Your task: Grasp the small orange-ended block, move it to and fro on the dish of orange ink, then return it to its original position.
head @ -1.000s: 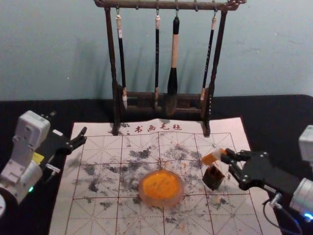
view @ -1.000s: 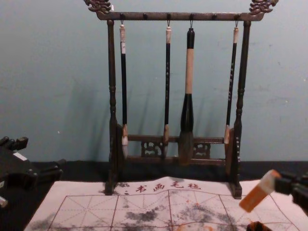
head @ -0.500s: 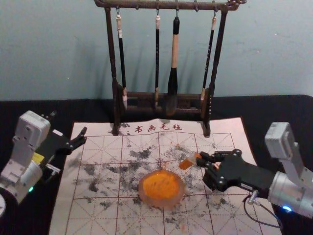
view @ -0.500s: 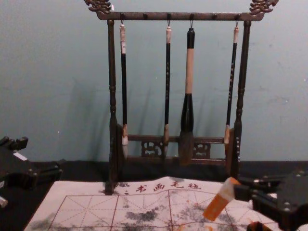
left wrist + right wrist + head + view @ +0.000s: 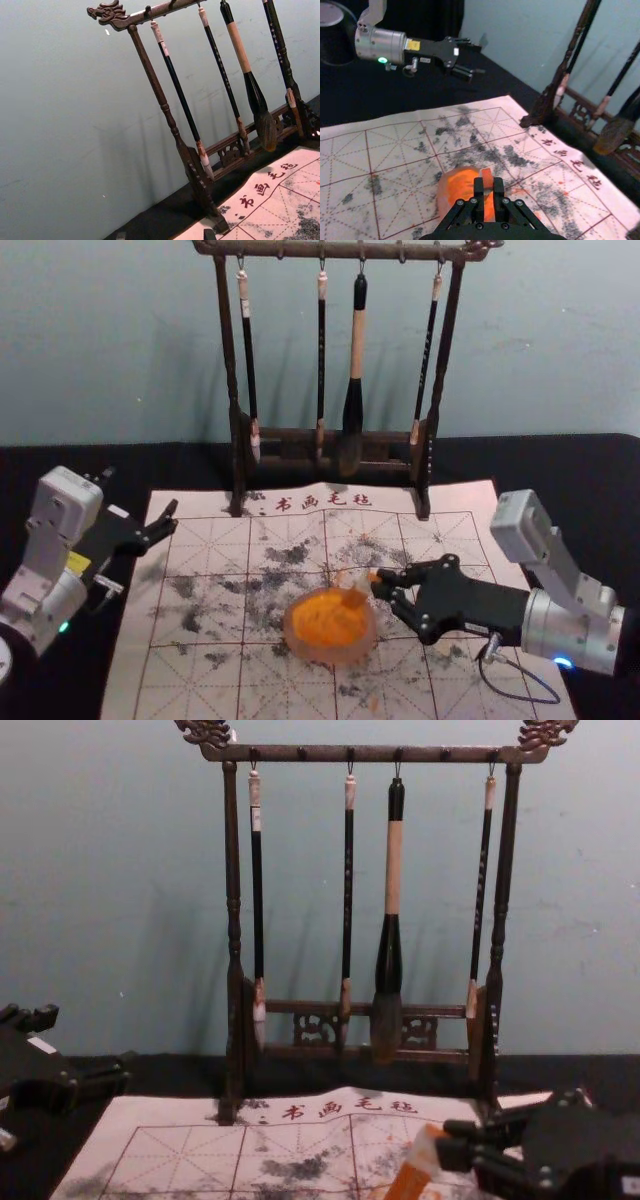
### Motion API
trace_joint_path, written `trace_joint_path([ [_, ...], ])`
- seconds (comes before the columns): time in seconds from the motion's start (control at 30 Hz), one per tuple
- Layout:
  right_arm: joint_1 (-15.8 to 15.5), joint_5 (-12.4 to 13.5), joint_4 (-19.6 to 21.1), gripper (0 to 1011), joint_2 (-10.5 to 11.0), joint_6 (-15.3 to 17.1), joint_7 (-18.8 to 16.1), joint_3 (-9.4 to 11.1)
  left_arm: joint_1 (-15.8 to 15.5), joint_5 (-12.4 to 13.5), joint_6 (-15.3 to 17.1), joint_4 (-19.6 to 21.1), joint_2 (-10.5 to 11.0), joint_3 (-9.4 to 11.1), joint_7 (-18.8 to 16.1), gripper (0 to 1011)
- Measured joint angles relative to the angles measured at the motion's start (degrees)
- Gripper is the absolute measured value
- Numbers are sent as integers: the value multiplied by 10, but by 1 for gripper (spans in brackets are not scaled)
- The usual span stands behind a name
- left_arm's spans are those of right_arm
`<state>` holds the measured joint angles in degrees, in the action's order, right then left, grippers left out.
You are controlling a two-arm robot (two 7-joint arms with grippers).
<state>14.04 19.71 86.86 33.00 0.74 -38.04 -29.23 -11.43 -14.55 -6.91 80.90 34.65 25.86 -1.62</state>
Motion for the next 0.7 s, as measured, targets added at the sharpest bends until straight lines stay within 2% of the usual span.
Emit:
trace_joint_path([
  [0.43, 25, -14, -11, 80, 1, 18, -10, -36, 0, 0, 0, 0, 0, 0, 0, 1001],
  [0.7, 36, -21, -21, 80, -3, 24, -15, -51, 0, 0, 0, 0, 0, 0, 0, 1001],
])
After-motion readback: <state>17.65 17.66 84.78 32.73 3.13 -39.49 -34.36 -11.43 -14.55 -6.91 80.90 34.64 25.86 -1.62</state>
